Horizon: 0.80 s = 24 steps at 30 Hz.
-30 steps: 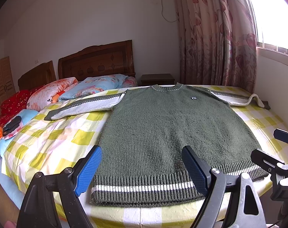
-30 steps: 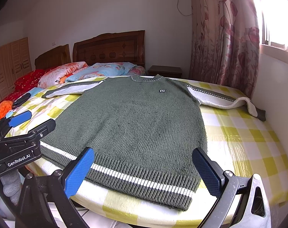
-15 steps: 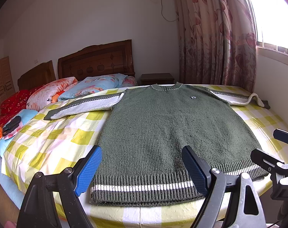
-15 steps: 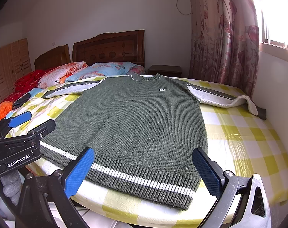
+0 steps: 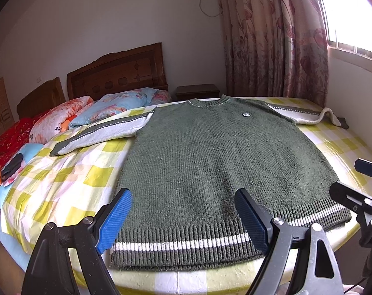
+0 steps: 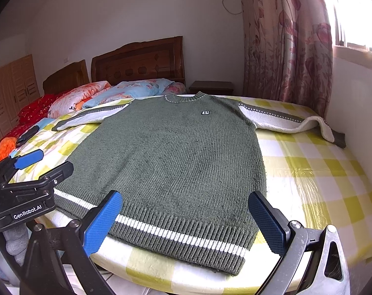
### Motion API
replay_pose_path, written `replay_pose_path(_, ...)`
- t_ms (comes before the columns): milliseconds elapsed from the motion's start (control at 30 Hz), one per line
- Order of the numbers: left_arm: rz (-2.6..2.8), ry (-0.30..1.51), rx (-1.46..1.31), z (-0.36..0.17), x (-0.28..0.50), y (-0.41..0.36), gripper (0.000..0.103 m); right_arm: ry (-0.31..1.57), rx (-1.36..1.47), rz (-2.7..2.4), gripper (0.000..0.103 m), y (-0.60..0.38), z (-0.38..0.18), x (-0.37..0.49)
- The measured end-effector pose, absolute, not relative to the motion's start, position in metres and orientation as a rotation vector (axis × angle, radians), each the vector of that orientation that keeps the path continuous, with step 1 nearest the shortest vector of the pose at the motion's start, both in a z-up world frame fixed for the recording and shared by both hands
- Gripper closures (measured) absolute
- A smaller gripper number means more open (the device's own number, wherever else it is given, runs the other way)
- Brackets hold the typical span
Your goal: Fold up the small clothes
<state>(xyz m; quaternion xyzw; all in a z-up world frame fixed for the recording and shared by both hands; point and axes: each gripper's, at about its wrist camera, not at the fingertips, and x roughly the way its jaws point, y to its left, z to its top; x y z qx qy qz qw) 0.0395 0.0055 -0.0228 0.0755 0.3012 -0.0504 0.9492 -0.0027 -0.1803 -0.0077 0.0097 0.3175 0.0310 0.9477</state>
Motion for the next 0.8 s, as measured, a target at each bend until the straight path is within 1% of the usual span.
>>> replay_pose_path(133,-0.142,0.657,0.181,-0.024,0.09,-0.01,0.016,0.703,0.194,-0.004,0.0,-0.234,-0.013,0.024)
replay_pose_path(233,-0.166,0.709,0.157,-0.026,0.147,-0.021,0.016,0.723,0.338,-0.076,0.0,-0.287,-0.017,0.047)
replay_pose_path(333,-0.149,0.74,0.191,-0.037,0.205,-0.038,0.017,0.751,0.475,-0.147,0.0,-0.345,-0.026,0.08)
replay_pose_path(400,-0.136,0.766,0.207,-0.047,0.238,-0.047,0.027,0.77,0.571,-0.196,0.0,-0.382,-0.034,0.104)
replay_pose_path(467,-0.133,0.81,0.179,-0.056,0.266,-0.049,0.03,0.758,0.653,-0.224,0.0,-0.417,-0.04,0.127)
replay_pose_path(567,-0.111,0.854,0.151,-0.07,0.295,-0.047,0.03,0.7,0.754,-0.265,0.0,-0.456,-0.04,0.157)
replay_pose_path(700,-0.106,0.878,0.083,-0.073,0.313,-0.037,0.03,0.631,0.858,-0.276,0.0,-0.488,-0.039,0.193)
replay_pose_path(767,-0.112,0.893,0.043,-0.076,0.316,-0.031,0.028,0.588,0.892,-0.305,0.0,-0.506,-0.038,0.207)
replay_pose_path(800,-0.112,0.895,0.036,-0.077,0.316,-0.029,0.024,0.564,0.913,-0.325,0.0,-0.515,-0.038,0.21)
